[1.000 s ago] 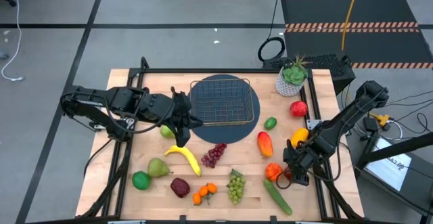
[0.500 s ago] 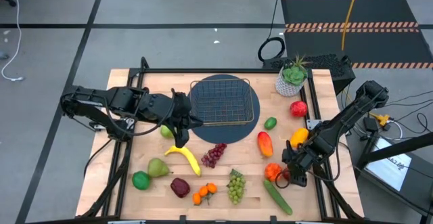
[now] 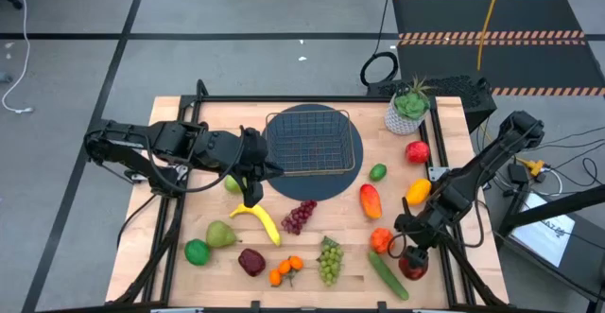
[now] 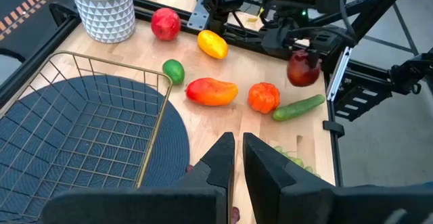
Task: Build produce basket
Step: Put the right dark red apple into the wire basket
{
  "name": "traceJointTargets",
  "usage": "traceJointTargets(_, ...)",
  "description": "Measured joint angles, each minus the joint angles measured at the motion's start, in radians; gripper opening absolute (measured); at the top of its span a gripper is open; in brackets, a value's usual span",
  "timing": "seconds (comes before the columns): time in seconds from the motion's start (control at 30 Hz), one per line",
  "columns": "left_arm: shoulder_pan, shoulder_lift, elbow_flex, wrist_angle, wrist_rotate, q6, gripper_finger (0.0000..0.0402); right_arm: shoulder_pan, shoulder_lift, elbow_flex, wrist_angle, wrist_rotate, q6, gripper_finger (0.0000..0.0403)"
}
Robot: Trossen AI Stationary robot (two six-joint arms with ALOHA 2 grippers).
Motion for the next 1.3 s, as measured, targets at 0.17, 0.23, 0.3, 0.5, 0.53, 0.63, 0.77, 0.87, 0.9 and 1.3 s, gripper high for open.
traceJointTargets(0.17, 0.0, 0.0, 0.0, 0.0, 0.0, 0.0, 0.0033, 0.0, -0.043, 0.0, 0.01, 0.066, 0.142, 0.0284)
traceJointTargets(0.23, 0.0, 0.0, 0.0, 0.0, 0.0, -0.001, 0.0033, 0.0, -0.064, 0.0, 0.026, 0.148, 0.185, 0.0284)
traceJointTargets(0.3, 0.0, 0.0, 0.0, -0.001, 0.004, -0.002, 0.0033, 0.0, -0.084, 0.0, 0.04, 0.235, 0.225, 0.0284)
traceJointTargets(0.5, 0.0, 0.0, 0.0, -0.001, 0.016, -0.03, 0.0033, 0.0, -0.125, 0.0, 0.156, 0.476, 0.209, 0.0284)
traceJointTargets(0.53, 0.0, 0.0, 0.0, -0.001, 0.016, -0.032, 0.0033, 0.0, -0.129, 0.0, 0.182, 0.517, 0.19, 0.0284)
traceJointTargets(0.63, 0.0, 0.0, 0.0, -0.001, 0.016, -0.057, 0.0033, 0.0, -0.14, 0.0, 0.268, 0.639, 0.127, 0.0284)
traceJointTargets(0.77, -0.003, 0.0, 0.0, 0.0, 0.016, -0.092, 0.0033, -0.004, -0.143, 0.0, 0.393, 0.83, 0.018, 0.0284)
traceJointTargets(0.87, -0.01, 0.0, 0.0, 0.002, 0.016, -0.109, 0.0033, -0.005, -0.143, 0.001, 0.494, 0.952, -0.089, 0.0284)
traceJointTargets(0.9, -0.013, 0.0, 0.0, 0.006, 0.016, -0.109, 0.0034, -0.005, -0.143, 0.001, 0.524, 0.988, -0.12, 0.0284)
traceJointTargets(1.3, -0.013, 0.0, 0.0, 0.271, -0.057, 0.022, 0.0183, -0.097, -0.142, 0.001, 1.019, 1.149, -0.617, 0.0284)
